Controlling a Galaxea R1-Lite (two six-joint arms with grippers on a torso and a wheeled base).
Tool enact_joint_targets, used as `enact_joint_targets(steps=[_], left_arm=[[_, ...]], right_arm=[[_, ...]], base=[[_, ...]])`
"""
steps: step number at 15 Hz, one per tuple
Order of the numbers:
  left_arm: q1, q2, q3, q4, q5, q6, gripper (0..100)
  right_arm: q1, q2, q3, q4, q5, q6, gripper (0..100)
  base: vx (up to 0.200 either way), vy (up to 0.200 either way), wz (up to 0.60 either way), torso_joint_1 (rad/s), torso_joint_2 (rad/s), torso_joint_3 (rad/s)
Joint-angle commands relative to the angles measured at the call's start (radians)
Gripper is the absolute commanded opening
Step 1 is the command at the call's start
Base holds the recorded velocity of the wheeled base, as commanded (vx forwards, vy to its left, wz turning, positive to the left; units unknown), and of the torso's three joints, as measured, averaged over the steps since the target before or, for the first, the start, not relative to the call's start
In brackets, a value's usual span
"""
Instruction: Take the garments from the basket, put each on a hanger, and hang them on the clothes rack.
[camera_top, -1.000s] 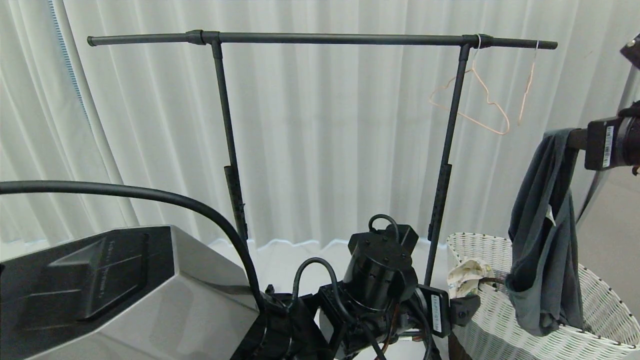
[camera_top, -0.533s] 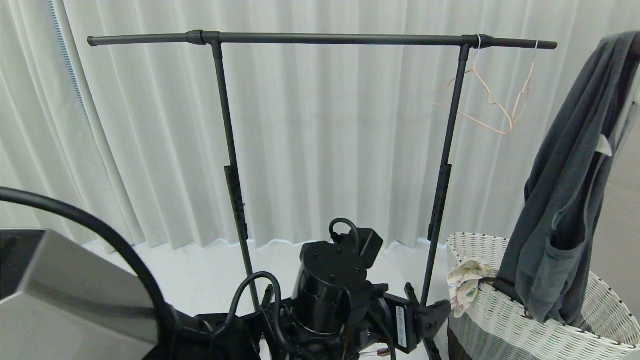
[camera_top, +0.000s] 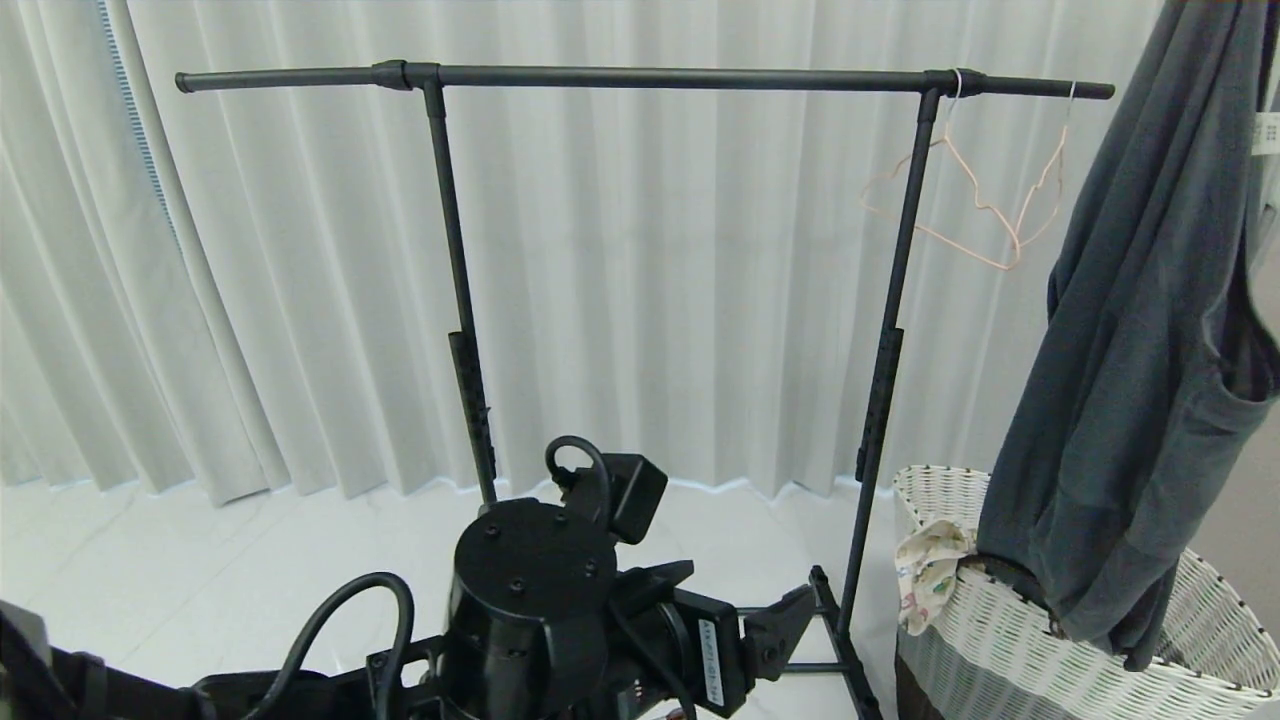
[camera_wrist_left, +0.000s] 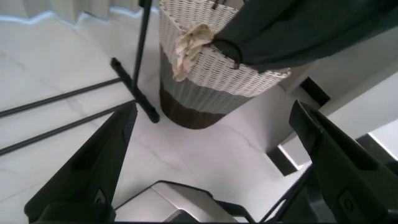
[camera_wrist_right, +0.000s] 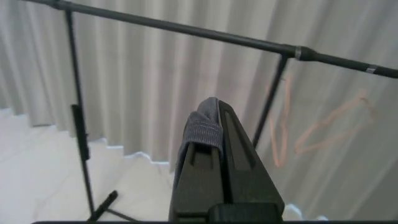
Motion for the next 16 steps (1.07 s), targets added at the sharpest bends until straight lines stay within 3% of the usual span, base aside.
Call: enact_joint_targets(steps=[1,6,10,16], left_arm=[[0.007,-0.046,0.029,-0.001,0.011,0.000,100],[0.025,-0.057,0.032,-0.001,0.013,0.001,100],[0.024,-0.080,0.030,-0.002,0.002,0.003,100],[0.022,0.041,-0.203,-0.008,-0.115,-0.005,100]], right_arm=[[0.014,0.031,-0.011,-0.048,0.045,0.000,0],[0.043,0.080,-0.011,-0.029,0.050,0.002,0],[0.123,0.095,0.011,-0.029,0.053,0.002,0],[0.171,0.072,0.228,-0.031,0.010,-0.044,0]], base=[[0.000,0.000,0.00,0.000,0.00,0.000],[0.000,0.000,0.00,0.000,0.00,0.000],[0.000,0.000,0.00,0.000,0.00,0.000],[0.000,0.000,0.00,0.000,0.00,0.000]])
